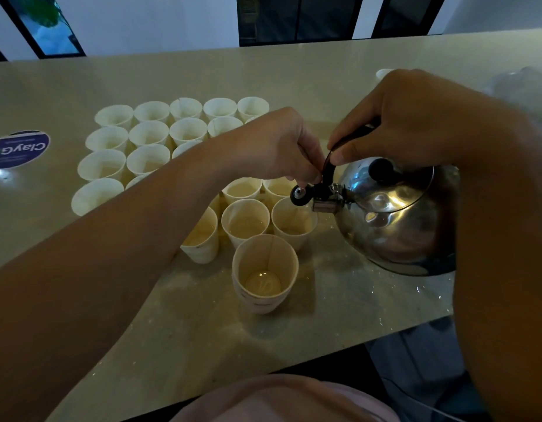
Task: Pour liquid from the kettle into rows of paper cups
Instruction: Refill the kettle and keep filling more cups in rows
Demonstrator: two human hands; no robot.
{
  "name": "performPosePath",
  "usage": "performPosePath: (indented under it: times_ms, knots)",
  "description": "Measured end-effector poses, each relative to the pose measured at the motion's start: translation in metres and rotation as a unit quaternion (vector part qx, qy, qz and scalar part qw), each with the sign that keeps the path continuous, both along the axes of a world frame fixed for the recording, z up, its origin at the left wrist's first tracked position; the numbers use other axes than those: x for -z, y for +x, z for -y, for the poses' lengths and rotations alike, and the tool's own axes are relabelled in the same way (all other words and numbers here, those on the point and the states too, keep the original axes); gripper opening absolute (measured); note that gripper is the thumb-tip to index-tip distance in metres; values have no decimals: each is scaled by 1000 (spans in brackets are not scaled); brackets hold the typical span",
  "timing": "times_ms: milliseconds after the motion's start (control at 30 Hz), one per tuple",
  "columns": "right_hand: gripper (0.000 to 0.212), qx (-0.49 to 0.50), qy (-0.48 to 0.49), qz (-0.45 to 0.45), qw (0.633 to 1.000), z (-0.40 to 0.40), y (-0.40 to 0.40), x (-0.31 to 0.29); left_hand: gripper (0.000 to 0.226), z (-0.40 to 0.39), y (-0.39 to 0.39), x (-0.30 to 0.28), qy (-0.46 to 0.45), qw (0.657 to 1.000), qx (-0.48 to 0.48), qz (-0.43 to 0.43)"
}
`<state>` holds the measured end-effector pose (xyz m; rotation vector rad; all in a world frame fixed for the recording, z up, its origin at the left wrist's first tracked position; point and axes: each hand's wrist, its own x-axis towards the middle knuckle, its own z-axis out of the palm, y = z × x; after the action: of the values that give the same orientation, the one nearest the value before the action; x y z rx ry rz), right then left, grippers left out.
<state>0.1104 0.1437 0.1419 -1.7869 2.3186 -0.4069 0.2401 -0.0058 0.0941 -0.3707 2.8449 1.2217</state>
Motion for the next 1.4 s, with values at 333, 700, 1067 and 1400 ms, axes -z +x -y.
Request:
performPosePath:
  times_ms: [333,700,1067,1400]
  knots:
    - [10,-5,8,-3,1000,2,4,-4,16,2,0,1,1,1000,10,-13]
    - [12,3,10,-14,1000,5,9,-5,17,3,3,4,14,1000,8,-18]
    - [20,53,-25,47,997,-7,2,1,14,-1,4,1,9,1000,-15,-25]
    - [14,160,-177,165,957,-49,-17,47,19,-10,47,-2,9,990,-92,-103]
